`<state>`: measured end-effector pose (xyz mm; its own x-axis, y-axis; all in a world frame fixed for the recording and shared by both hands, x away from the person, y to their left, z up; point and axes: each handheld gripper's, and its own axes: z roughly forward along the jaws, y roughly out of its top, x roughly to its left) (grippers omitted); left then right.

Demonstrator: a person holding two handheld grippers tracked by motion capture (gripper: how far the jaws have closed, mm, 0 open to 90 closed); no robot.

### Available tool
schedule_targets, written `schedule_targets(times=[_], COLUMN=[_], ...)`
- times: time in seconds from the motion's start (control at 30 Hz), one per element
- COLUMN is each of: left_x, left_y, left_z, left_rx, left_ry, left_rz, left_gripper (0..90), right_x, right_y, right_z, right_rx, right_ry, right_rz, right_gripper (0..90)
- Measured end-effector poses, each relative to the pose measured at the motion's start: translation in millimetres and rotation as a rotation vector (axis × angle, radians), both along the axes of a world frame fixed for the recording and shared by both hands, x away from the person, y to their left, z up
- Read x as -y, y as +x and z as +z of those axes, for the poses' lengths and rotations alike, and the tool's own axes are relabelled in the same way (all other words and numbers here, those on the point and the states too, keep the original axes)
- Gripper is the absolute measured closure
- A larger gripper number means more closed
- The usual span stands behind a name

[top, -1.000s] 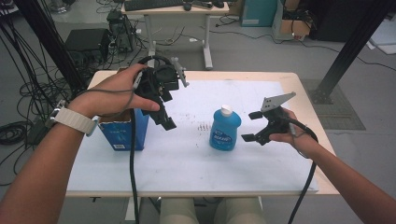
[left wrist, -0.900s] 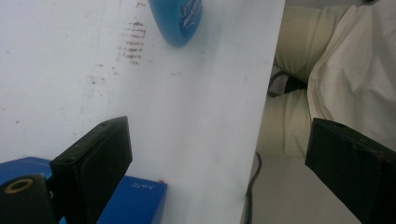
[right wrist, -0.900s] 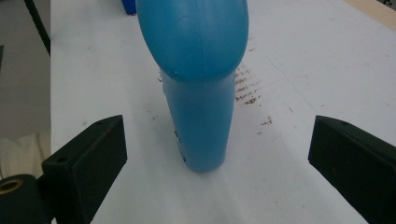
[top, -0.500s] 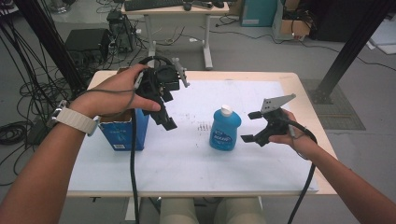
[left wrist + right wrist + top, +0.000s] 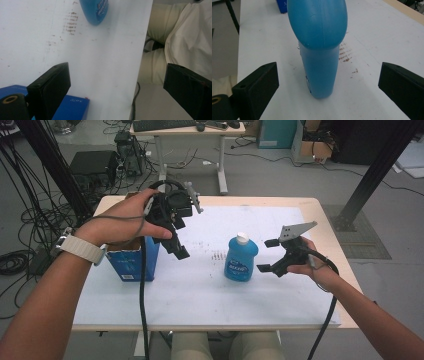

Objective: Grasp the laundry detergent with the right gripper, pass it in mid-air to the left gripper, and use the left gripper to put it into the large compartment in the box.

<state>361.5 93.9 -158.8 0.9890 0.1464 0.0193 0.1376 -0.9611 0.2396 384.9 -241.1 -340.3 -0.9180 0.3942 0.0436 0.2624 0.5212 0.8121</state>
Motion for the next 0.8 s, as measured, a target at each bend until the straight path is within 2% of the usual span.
schedule_targets(times=[0.8], left_x=[-0.2], left_y=[-0.1], left_z=[0.5], left_rx=[0.001], left_ry=[-0.001], left_rz=[0.002], left_gripper=[7.5], right_x=[0.2], right_y=[0.7], right_z=[0.2], right_rx=[-0.002], right_ry=[0.010], right_rz=[-0.002], right_gripper=[3.5])
